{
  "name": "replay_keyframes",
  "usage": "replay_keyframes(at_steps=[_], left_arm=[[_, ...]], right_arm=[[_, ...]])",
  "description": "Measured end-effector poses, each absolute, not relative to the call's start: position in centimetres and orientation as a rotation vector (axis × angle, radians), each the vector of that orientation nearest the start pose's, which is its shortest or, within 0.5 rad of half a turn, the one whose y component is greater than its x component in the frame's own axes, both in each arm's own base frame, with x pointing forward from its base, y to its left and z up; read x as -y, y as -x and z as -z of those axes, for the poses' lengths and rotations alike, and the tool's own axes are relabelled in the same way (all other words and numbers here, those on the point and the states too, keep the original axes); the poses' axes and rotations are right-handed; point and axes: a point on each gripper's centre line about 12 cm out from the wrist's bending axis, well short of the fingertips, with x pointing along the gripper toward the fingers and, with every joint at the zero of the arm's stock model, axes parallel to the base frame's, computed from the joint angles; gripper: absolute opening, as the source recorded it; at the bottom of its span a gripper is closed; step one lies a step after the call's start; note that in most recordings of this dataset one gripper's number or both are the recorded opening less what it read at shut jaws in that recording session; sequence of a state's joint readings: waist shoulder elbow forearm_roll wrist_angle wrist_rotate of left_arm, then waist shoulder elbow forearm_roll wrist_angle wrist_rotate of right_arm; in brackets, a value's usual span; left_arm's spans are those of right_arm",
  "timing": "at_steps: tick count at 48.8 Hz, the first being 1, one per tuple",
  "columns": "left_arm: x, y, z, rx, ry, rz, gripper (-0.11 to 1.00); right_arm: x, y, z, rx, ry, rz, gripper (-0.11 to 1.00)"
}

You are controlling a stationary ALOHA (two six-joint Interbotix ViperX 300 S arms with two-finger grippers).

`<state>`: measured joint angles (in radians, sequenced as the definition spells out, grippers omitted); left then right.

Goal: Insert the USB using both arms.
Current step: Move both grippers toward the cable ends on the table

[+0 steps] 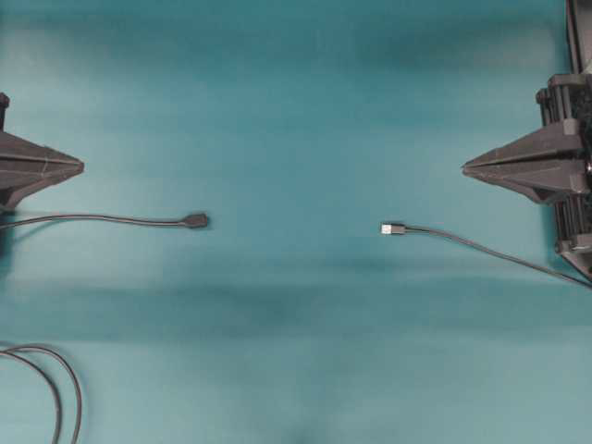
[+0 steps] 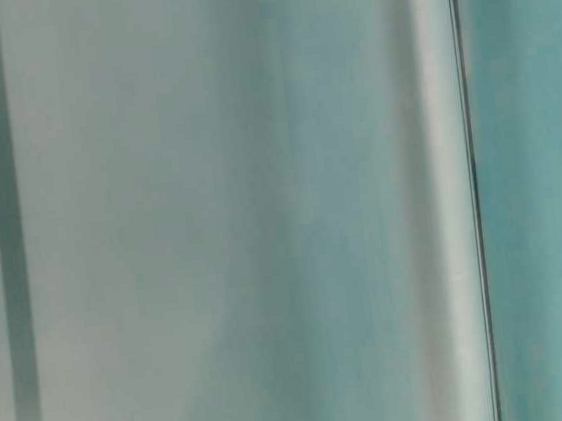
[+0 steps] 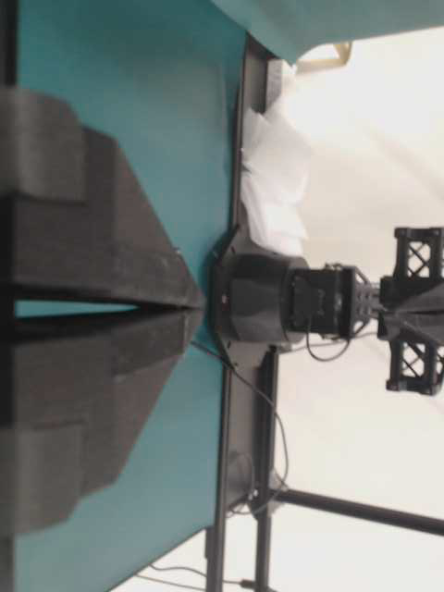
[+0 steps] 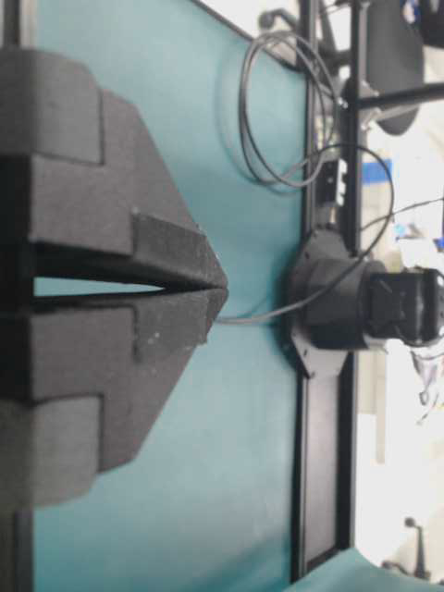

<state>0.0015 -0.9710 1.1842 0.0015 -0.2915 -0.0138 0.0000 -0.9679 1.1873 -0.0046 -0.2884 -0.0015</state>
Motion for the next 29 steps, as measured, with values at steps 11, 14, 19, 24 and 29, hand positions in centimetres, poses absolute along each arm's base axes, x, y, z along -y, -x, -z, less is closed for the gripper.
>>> replay_keyframes(at_steps=[11, 14, 19, 24, 29], left_arm=[[0.0, -19.8, -28.8, 0.066, 0.011, 0.003, 0.00], [0.0, -19.9, -28.5, 0.048, 0.011, 0.003, 0.00], [0.1, -20.3, -27.7, -0.003, 0.012, 0.004, 0.00], [0.0, -20.9, -26.7, -0.061, 0.015, 0.002, 0.00], [0.1, -21.6, -26.0, -0.117, 0.017, 0.003, 0.02]], right_arm=[[-0.1, -19.7, -28.9, 0.064, 0.037, -0.010, 0.00], [-0.1, -19.8, -28.5, 0.038, 0.033, -0.010, 0.00], [-0.1, -20.0, -27.8, -0.031, 0.022, -0.008, 0.00], [-0.1, -20.4, -27.1, -0.106, 0.015, -0.006, 0.00], [0.0, -20.8, -26.3, -0.192, 0.012, -0.003, 0.00]])
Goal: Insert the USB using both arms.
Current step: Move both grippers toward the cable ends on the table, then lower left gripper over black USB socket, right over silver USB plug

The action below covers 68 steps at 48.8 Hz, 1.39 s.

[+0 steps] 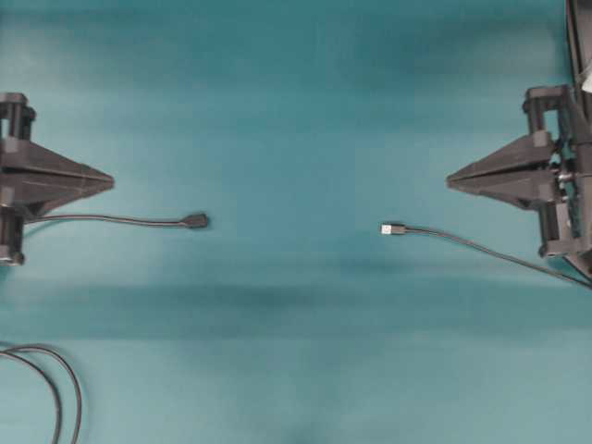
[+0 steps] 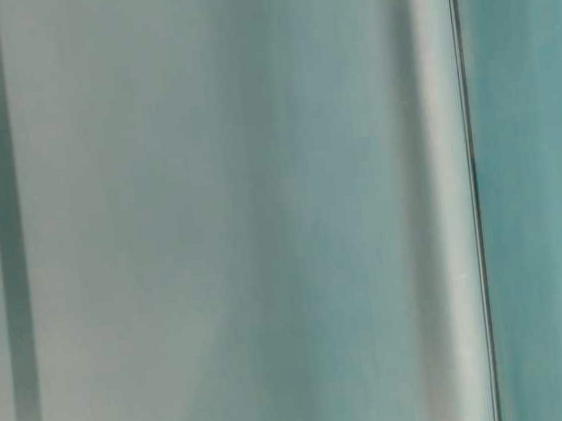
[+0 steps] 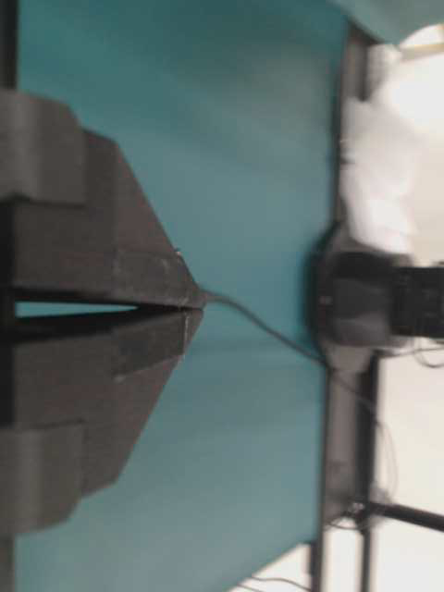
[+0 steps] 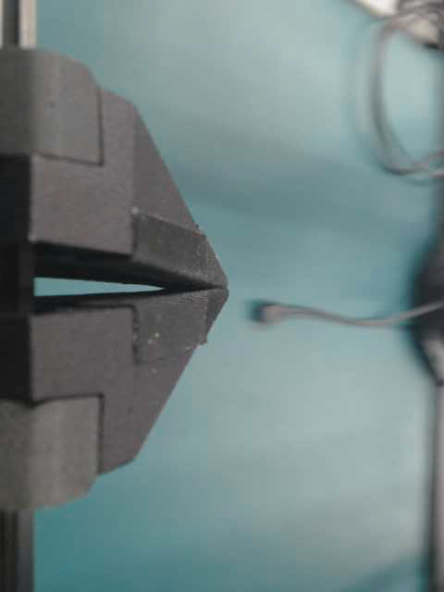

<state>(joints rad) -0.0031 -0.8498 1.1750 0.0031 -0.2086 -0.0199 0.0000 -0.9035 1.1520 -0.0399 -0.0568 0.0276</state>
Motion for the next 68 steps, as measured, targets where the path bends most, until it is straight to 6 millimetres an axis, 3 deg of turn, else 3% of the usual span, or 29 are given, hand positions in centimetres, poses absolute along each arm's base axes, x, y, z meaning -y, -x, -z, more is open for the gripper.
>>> replay_keyframes(at_steps=[8, 17, 20, 33, 47, 58, 68], left_arm=[[0.1, -22.1, -24.4, -0.232, 0.043, -0.001, 0.16], [0.1, -22.2, -23.7, -0.282, 0.061, -0.005, 0.50], [0.1, -22.1, -23.6, -0.288, 0.061, -0.005, 0.56], [0.1, -22.2, -22.0, -0.403, 0.061, -0.010, 0.57], [0.1, -22.8, -19.2, -0.549, 0.060, -0.014, 0.58], [0.1, -23.5, -17.0, -0.646, 0.060, -0.017, 0.61], [0.1, -24.5, -15.6, -0.704, 0.059, -0.019, 0.82]], right_arm=[[0.0, -21.2, -24.7, -0.321, -0.013, 0.004, 0.00], [0.1, -21.0, -23.7, -0.406, -0.119, 0.031, 0.00], [0.1, -21.0, -23.5, -0.418, -0.134, 0.034, 0.00], [0.1, -21.4, -21.3, -0.555, -0.138, 0.049, 0.04], [0.2, -23.1, -18.2, -0.709, -0.151, 0.068, 0.57], [0.2, -23.4, -16.5, -0.782, -0.154, 0.077, 0.55], [0.2, -23.7, -15.1, -0.842, -0.152, 0.081, 0.55]])
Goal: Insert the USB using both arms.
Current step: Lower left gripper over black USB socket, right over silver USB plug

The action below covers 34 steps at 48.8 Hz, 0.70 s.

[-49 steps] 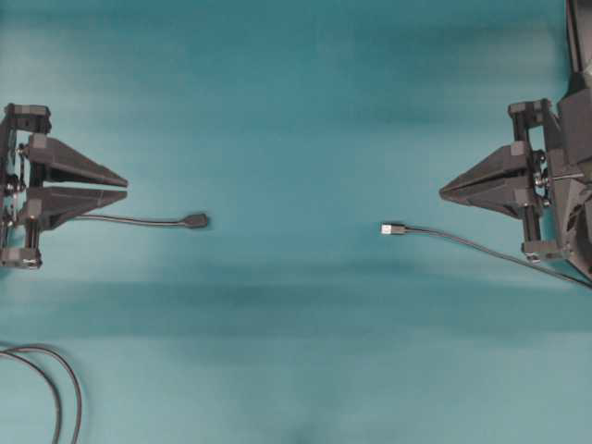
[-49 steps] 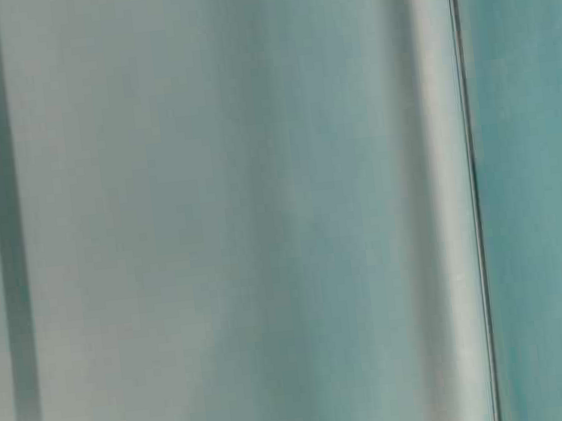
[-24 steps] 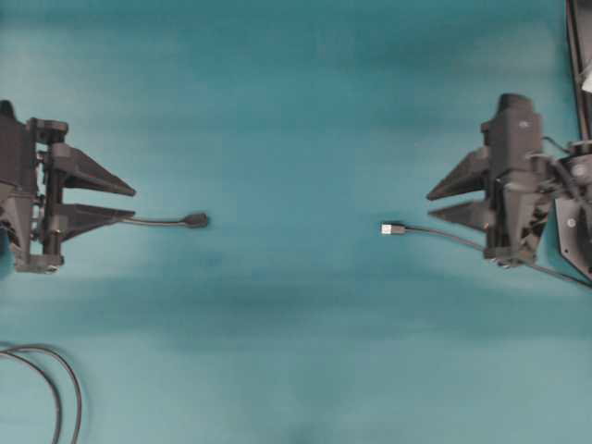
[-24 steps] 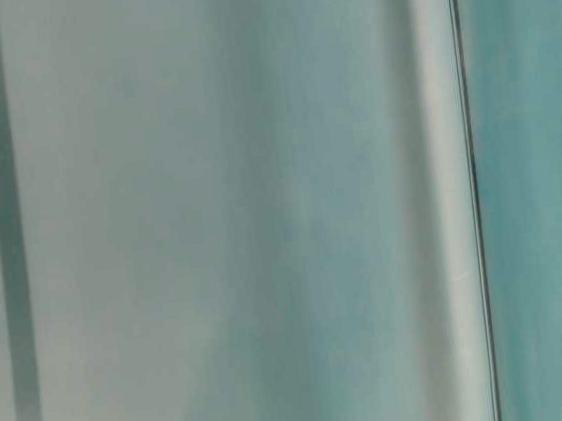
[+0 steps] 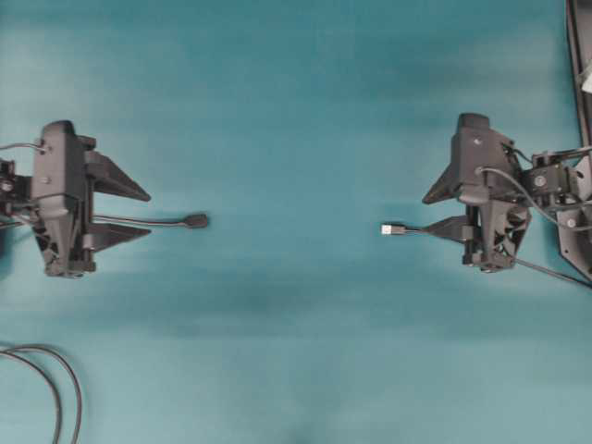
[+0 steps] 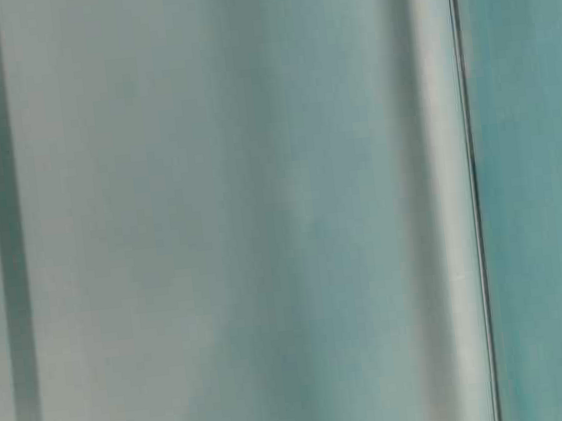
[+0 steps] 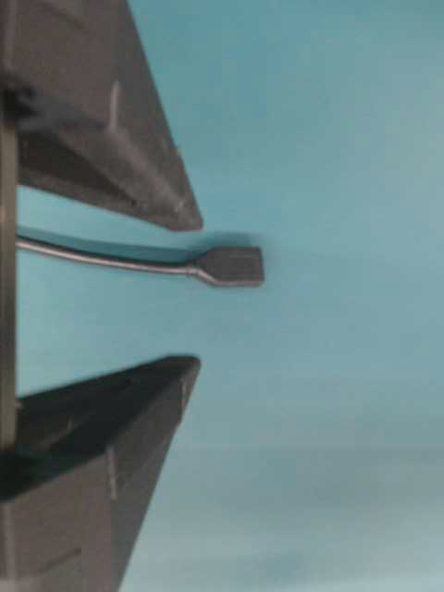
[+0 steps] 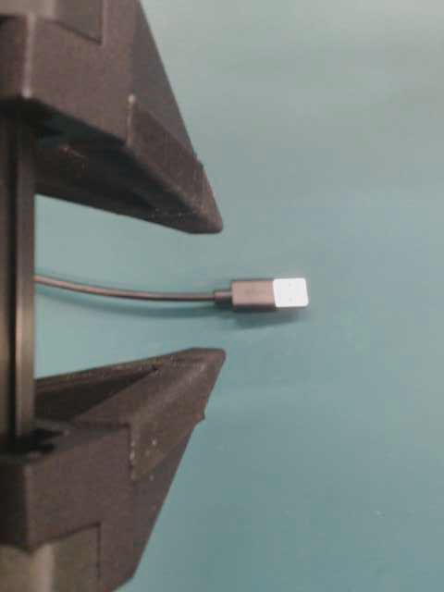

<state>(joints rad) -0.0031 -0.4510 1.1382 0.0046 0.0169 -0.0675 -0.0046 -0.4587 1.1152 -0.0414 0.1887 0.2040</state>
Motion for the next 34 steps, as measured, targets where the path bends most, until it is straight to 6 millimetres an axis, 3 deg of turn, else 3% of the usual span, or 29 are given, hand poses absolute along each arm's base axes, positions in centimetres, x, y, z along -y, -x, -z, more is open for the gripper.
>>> replay_keyframes(at_steps=[25, 34], left_arm=[[0.0, -27.4, -12.3, -0.791, 0.056, -0.022, 0.82], [0.0, -28.5, -10.6, -0.854, 0.057, -0.025, 0.82]], right_arm=[[0.3, -26.5, -10.8, -1.024, -0.150, 0.099, 0.55], [0.3, -27.3, -10.4, -1.041, -0.148, 0.100, 0.55]])
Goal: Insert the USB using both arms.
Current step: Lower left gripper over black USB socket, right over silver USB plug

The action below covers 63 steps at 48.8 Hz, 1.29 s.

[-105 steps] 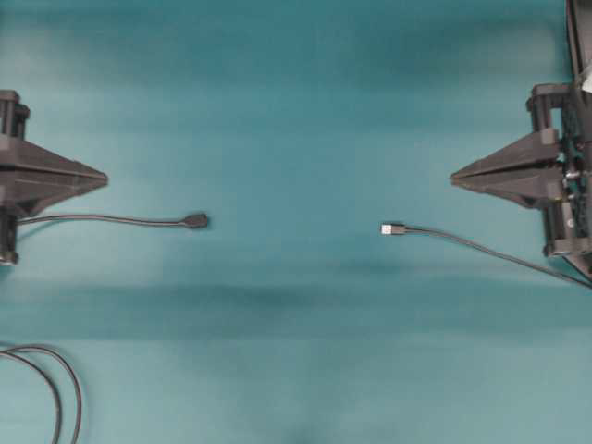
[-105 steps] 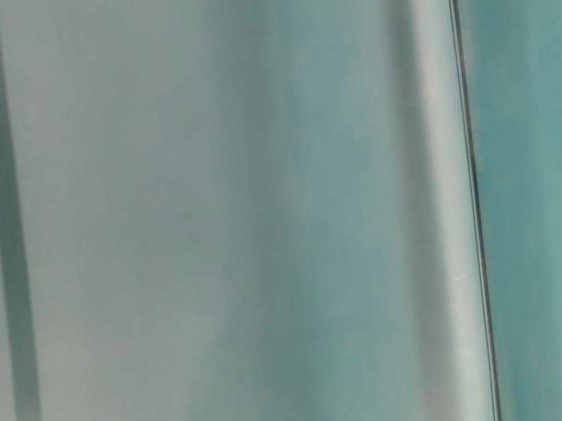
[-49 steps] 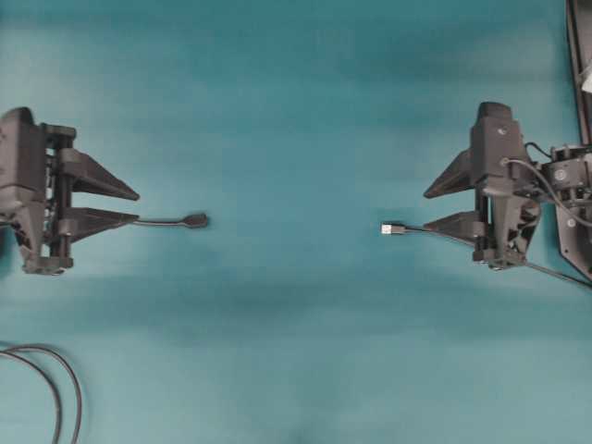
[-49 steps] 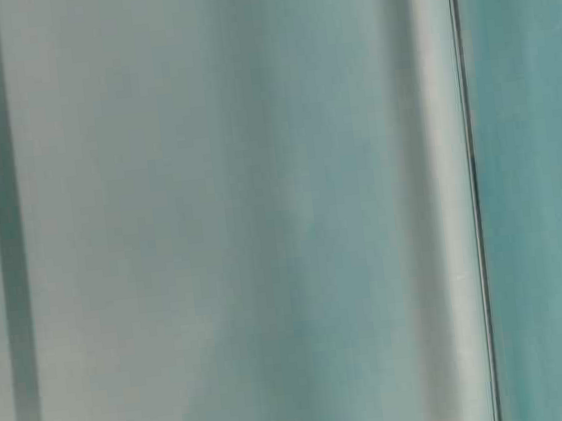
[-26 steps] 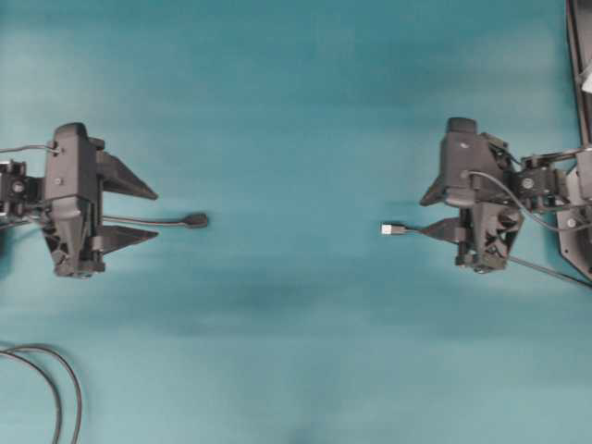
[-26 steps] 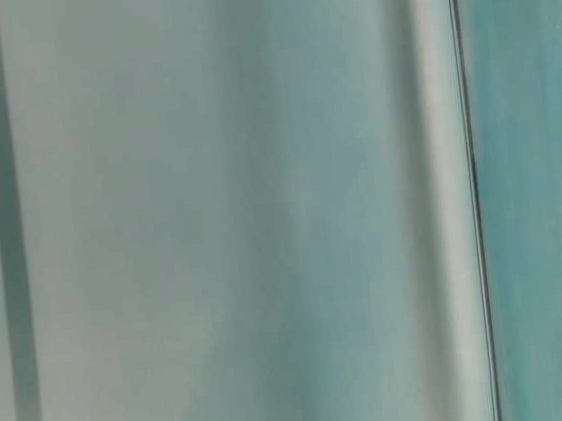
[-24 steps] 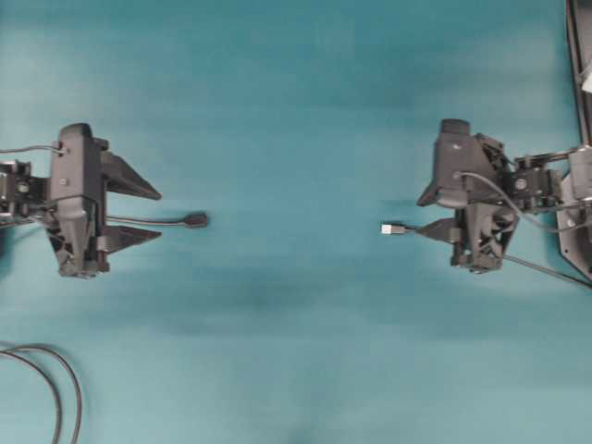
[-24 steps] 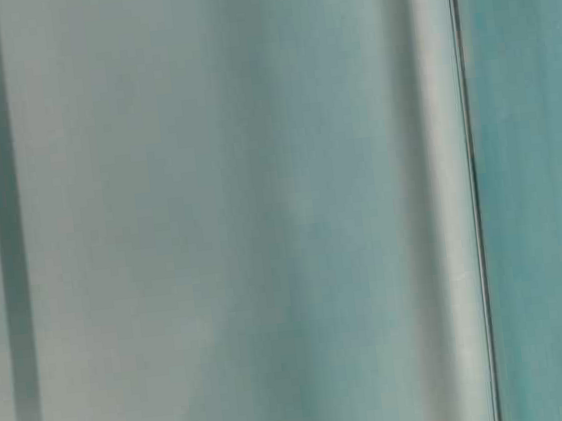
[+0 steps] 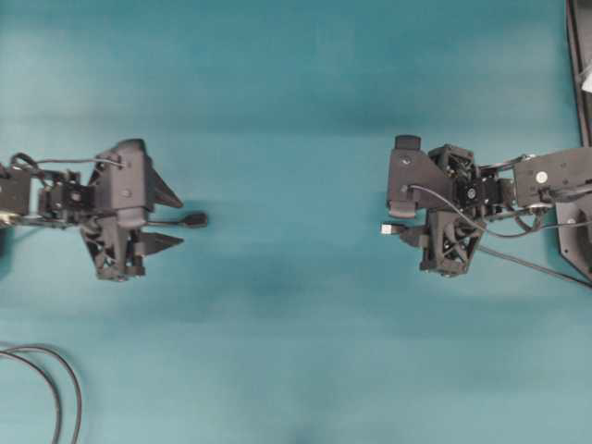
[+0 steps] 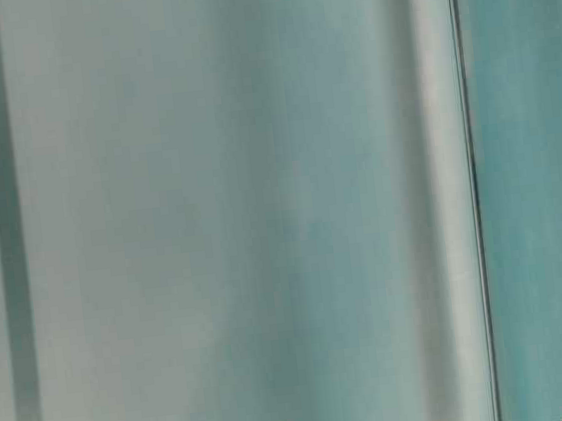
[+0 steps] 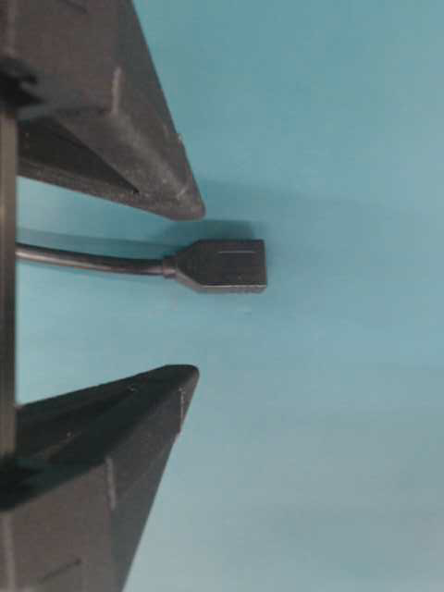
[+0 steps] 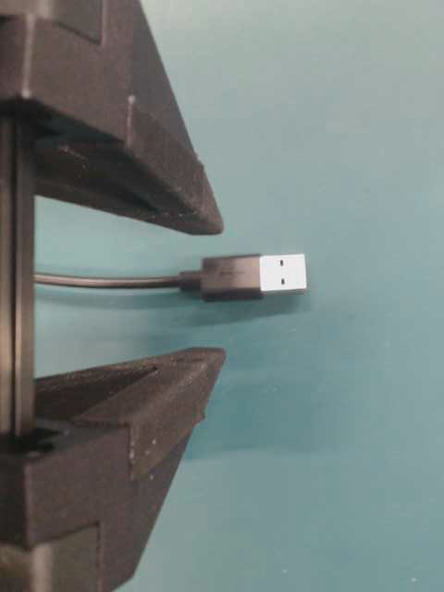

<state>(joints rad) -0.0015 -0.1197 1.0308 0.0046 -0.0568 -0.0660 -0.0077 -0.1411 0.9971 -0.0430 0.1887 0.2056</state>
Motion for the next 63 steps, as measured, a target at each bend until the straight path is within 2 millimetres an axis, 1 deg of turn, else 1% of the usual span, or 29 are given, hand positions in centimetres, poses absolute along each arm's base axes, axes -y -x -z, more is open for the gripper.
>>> replay_keyframes(at_steps=[11, 18, 29, 38, 51, 63], left_arm=[[-0.2, -29.7, -9.9, -0.874, 0.060, -0.032, 0.82], [-0.8, -30.0, -9.5, -0.886, 0.072, -0.053, 0.82], [-1.0, -29.9, -9.3, -0.899, 0.072, -0.057, 0.81], [-1.0, -29.9, -8.9, -0.916, 0.072, -0.058, 0.76], [-1.0, -30.0, -8.6, -0.924, 0.073, -0.059, 0.76], [-1.0, -30.1, -8.6, -0.925, 0.074, -0.060, 0.76]], right_arm=[[0.3, -27.3, -10.4, -1.044, -0.148, 0.100, 0.55], [0.3, -27.3, -10.4, -1.053, -0.147, 0.101, 0.55], [0.4, -27.2, -10.3, -1.061, -0.148, 0.103, 0.55], [0.5, -27.2, -10.2, -1.065, -0.142, 0.104, 0.54], [0.8, -27.6, -9.0, -1.104, -0.139, 0.113, 0.54], [0.8, -28.1, -8.8, -1.109, -0.144, 0.117, 0.53]])
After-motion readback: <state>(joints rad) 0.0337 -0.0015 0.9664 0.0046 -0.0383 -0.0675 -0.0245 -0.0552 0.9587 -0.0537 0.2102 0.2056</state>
